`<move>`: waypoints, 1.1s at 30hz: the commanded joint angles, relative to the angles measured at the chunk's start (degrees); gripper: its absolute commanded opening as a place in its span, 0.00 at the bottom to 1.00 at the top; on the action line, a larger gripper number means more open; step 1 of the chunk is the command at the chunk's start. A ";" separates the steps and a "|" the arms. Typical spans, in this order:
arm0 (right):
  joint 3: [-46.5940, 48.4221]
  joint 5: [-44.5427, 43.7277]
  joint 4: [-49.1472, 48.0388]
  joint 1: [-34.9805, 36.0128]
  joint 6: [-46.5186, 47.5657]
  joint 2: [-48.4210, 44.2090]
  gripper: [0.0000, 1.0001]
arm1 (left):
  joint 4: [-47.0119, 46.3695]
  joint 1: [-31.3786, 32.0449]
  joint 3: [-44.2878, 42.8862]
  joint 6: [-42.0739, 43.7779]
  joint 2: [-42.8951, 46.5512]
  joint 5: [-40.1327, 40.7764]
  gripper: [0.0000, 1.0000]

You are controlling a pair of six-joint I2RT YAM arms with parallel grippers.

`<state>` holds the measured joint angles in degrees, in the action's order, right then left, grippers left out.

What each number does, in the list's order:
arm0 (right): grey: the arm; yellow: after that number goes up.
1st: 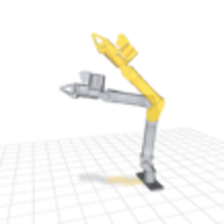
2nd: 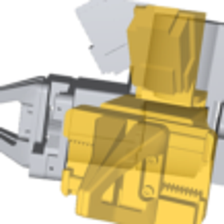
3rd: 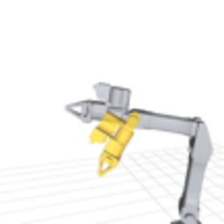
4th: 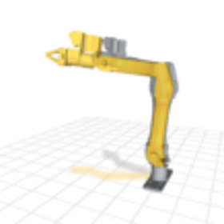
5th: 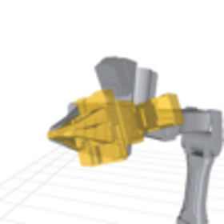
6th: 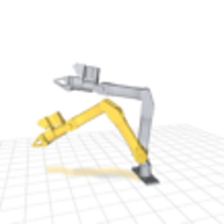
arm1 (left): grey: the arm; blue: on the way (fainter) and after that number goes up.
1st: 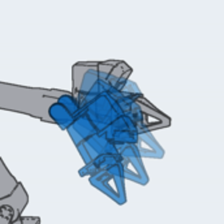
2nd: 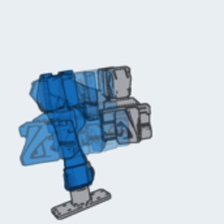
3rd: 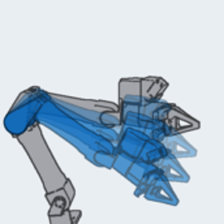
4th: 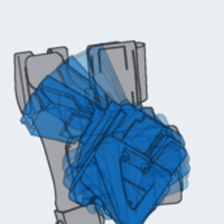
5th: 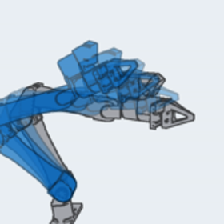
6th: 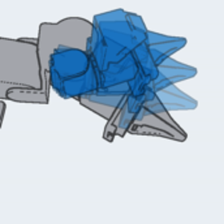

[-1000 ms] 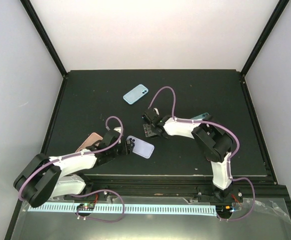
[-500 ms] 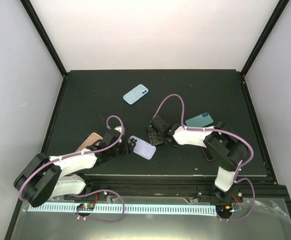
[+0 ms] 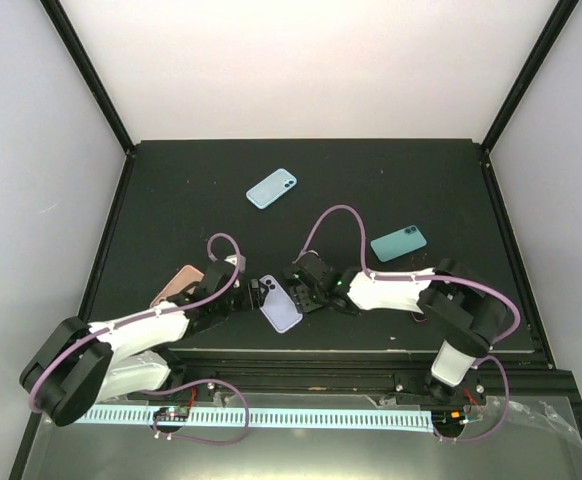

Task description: Put the phone into the phone case

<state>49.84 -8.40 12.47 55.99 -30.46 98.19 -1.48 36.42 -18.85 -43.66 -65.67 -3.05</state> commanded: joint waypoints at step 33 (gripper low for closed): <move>-6.50 18.35 -9.65 0.18 1.44 -14.38 0.61 | 1.28 -6.10 1.89 -5.63 11.18 -10.22 0.80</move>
<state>42.02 4.60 10.20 56.01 -31.44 83.31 -6.28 32.93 -18.46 -46.94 -60.25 -10.96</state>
